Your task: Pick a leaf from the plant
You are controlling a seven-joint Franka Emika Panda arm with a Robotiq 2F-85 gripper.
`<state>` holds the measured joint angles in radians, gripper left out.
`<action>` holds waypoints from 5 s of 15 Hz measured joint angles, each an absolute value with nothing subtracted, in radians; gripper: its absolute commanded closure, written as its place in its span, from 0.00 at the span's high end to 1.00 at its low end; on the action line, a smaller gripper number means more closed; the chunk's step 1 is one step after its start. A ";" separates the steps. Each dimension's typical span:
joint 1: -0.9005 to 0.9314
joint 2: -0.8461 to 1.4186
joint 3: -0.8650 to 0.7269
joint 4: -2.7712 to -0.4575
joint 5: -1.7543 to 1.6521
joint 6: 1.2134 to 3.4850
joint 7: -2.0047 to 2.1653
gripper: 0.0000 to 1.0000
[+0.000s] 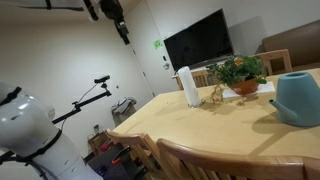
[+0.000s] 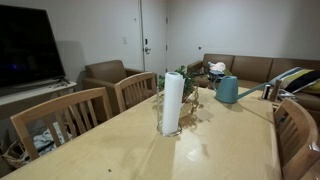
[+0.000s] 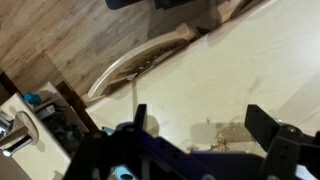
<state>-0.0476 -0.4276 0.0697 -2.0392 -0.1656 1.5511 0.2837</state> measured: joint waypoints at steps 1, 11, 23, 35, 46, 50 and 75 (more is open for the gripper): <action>-0.048 -0.411 0.069 -2.031 -0.168 1.543 0.284 1.00; -0.048 -0.385 0.069 -2.009 -0.170 1.526 0.284 1.00; -0.049 -0.275 0.069 -1.943 -0.172 1.679 0.483 1.00; -0.036 0.017 0.066 -1.759 -0.302 1.749 0.553 1.00; -0.022 0.051 0.051 -1.739 -0.303 1.745 0.553 1.00; -0.012 0.092 0.049 -1.740 -0.304 1.749 0.554 1.00; 0.093 0.387 -0.011 -1.668 -0.458 1.912 0.737 1.00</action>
